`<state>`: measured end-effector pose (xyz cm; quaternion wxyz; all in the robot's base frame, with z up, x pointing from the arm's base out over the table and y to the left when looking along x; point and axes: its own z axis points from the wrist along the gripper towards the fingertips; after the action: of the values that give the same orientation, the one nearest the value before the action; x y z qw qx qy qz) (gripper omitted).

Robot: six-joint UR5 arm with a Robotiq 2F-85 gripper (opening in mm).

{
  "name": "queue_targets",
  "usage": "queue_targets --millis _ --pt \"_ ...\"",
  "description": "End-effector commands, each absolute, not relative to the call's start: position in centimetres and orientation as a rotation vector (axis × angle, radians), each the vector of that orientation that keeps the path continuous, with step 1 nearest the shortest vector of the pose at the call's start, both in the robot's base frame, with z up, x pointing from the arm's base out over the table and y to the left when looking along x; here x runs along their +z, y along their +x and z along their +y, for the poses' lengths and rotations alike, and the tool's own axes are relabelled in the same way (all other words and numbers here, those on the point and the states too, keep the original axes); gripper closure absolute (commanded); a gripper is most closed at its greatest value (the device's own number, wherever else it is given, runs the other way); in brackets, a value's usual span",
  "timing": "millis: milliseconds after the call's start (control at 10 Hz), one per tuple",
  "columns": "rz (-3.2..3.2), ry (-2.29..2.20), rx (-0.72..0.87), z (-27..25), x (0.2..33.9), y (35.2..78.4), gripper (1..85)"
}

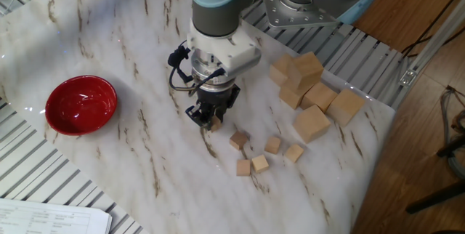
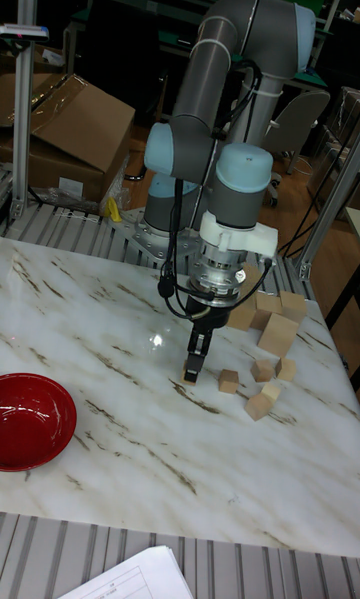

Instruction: Stack the blocks into a pyramid shape

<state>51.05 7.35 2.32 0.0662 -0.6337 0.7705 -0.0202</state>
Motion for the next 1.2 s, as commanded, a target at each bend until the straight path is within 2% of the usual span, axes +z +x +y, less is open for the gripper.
queue_targets --millis 0,1100 --pt "2.285 -1.926 -0.041 6.6 2.3 50.9 77.3" --pt "2.216 -1.959 0.017 3.4 2.9 49.8 76.7"
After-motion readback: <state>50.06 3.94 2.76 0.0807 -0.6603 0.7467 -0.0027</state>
